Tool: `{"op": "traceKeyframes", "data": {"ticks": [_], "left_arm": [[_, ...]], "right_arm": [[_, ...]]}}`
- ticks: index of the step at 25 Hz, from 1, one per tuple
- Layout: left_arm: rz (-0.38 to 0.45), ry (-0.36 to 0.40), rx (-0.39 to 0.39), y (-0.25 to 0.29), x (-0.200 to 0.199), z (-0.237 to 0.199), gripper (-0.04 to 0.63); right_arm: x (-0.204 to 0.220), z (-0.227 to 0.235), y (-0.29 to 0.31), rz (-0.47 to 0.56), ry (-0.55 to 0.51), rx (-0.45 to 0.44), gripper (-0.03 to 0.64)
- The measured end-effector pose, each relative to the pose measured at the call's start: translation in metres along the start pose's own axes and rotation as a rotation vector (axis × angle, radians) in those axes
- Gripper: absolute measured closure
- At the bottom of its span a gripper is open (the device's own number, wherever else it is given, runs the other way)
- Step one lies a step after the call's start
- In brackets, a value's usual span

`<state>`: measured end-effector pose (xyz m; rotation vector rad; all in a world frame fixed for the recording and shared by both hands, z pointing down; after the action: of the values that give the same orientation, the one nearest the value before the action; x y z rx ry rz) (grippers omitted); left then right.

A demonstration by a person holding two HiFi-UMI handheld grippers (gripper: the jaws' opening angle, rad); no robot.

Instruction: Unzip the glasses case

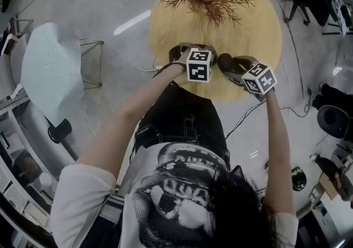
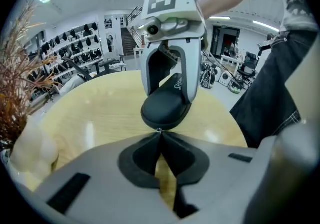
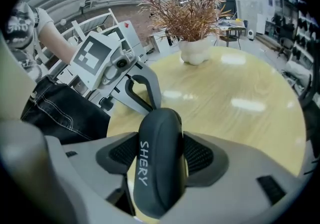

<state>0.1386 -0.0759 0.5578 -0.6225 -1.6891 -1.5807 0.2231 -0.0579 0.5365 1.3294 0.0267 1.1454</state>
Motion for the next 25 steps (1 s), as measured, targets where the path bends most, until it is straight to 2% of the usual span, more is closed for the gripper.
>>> {"op": "traceKeyframes", "data": {"ticks": [7, 13, 25], "left_arm": [[-0.003, -0.045, -0.034, -0.001, 0.003, 0.006, 0.581], [0.005, -0.05, -0.023, -0.004, 0.0, 0.019, 0.581], [0.049, -0.092, -0.05, -0.008, -0.002, 0.039, 0.581]], "right_arm": [[0.002, -0.001, 0.0, 0.021, 0.047, 0.034, 0.331], [0.003, -0.002, 0.001, 0.091, 0.187, 0.063, 0.333], [0.004, -0.007, 0.005, 0.197, 0.427, 0.166, 0.333]]}}
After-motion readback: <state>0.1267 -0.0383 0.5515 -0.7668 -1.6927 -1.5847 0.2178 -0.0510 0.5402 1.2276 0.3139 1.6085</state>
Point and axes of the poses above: the fingertips, and each gripper's own axes: y forward along the fingers, z to its right, x out of its underside, the point moved 5 cm from there along -y, backward along the fingers, and after that the axes turned 11 degrees about z, right-handed, at the moved point
